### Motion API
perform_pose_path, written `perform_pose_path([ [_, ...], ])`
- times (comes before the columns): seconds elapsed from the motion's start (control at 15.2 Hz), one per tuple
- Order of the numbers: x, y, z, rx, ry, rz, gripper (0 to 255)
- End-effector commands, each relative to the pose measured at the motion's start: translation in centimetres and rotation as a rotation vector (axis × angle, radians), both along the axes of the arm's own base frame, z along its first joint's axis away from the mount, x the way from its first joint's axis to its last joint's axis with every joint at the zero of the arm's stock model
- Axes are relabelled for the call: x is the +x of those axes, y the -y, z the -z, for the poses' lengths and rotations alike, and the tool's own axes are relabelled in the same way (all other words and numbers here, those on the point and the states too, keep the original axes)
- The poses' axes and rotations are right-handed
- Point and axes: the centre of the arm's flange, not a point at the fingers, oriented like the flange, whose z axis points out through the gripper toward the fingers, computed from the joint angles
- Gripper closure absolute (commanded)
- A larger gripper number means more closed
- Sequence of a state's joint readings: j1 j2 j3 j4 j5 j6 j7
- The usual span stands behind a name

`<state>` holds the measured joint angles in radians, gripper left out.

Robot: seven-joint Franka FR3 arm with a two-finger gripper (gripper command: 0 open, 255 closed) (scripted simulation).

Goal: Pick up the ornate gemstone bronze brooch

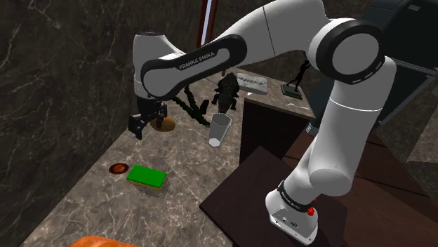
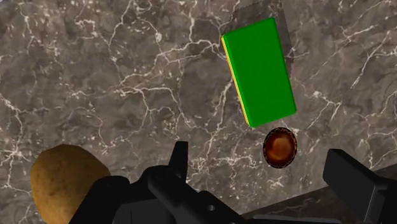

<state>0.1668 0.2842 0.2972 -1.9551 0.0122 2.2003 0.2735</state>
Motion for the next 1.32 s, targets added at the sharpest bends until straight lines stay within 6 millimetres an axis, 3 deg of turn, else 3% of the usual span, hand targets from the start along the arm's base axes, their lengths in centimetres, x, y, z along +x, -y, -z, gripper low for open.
perform_pose_path([
  [0.0,0.9,-2.0,2.1,-0.004,-0.017,-0.006,0],
  [0.73,5.0,-10.8,13.8,-0.022,-0.111,-0.043,0],
  [1.25,5.1,-11.1,18.2,-0.023,-0.114,-0.044,0],
])
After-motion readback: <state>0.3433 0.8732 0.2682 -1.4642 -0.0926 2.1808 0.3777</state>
